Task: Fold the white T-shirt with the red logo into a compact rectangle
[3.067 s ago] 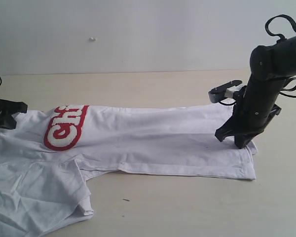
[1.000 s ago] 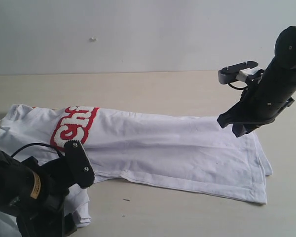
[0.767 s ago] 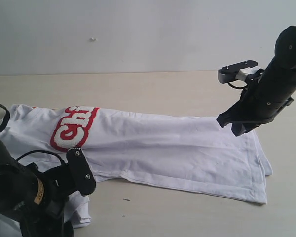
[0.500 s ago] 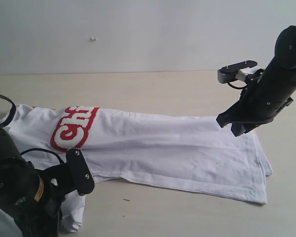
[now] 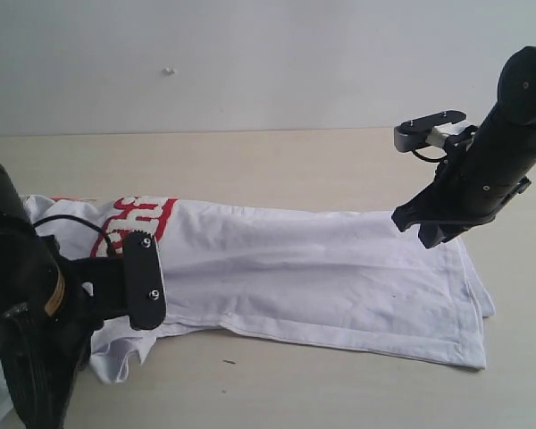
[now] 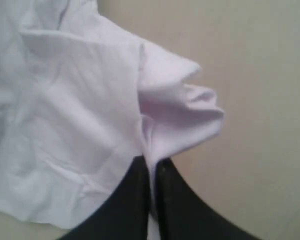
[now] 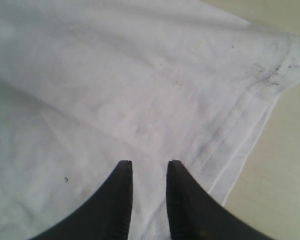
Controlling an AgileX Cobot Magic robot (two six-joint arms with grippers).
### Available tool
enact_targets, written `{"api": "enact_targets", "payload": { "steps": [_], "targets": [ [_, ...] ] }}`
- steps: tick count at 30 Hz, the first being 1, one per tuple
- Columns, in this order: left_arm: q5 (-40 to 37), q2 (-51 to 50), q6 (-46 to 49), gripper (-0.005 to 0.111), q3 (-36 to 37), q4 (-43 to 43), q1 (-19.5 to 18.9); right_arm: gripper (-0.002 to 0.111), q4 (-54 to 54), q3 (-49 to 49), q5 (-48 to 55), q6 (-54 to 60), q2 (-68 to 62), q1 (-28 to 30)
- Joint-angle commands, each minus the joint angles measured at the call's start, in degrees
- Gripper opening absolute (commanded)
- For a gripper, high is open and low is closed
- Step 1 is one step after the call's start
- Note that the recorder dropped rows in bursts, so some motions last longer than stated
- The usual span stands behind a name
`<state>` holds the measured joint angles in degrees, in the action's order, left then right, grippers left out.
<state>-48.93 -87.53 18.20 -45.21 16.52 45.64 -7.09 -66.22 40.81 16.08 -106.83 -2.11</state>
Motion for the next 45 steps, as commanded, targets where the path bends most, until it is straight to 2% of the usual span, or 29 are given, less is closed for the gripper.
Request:
{"api": "enact_targets", "payload": {
  "steps": [1,5,11,16,19,20,22,24,27,36,39,42,45],
  "targets": [
    [0.4,1.0,4.7,0.0,-1.2,11.7,0.2,0.026,-0.4,0.1,-0.1,0.6,0.8,0.1],
    [5.2,0.3,4.0,0.0,-1.2,25.8,0.2,0.026,-0.4,0.1,-0.3,0.7,0.8,0.1],
    [17.8,-1.9,2.3,0.0,-1.3,41.6,-0.7,0.026,-0.4,0.1,-0.4,1.2,0.8,0.1],
    [24.6,-5.6,2.3,0.0,-1.7,50.2,-5.2,0.026,-0.4,0.1,-0.5,1.5,0.8,0.1],
    [26.9,-8.0,0.7,0.001,-2.4,50.7,-8.5,0.026,-0.4,0.1,-0.5,1.6,0.8,0.1],
    [28.2,-8.8,-1.1,0.004,-2.7,50.7,-9.7,0.026,-0.4,0.1,-0.5,1.8,0.8,0.1],
    [31.7,-9.5,-3.1,0.013,-3.0,50.7,-11.5,0.026,-0.4,0.1,-0.6,1.8,0.8,0.1],
    [35.8,-9.8,-3.6,0.03,-3.5,50.8,-13.0,0.026,-0.4,0.1,-0.7,1.8,0.8,0.1],
    [39.4,-9.8,-3.6,0.046,-5.2,51.6,-14.5,0.026,-0.4,0.1,-0.8,1.8,0.8,0.1],
    [40.3,-9.8,-3.6,0.048,-6.7,54.0,-15.9,0.026,-0.4,0.1,-0.8,1.8,0.8,0.1],
    [40.2,-9.8,-7.6,0.048,-6.7,53.9,-15.7,0.026,-0.4,0.1,-0.8,1.8,0.8,0.1],
    [40.1,-9.6,-16.9,0.048,-6.7,48.4,-14.4,0.026,-0.4,0.1,-0.8,1.8,0.8,0.1],
    [39.5,-9.2,-21.5,0.047,-5.8,40.9,-12.9,0.026,-0.2,0.1,-1.1,1.8,0.8,0.1]
  ]
}}
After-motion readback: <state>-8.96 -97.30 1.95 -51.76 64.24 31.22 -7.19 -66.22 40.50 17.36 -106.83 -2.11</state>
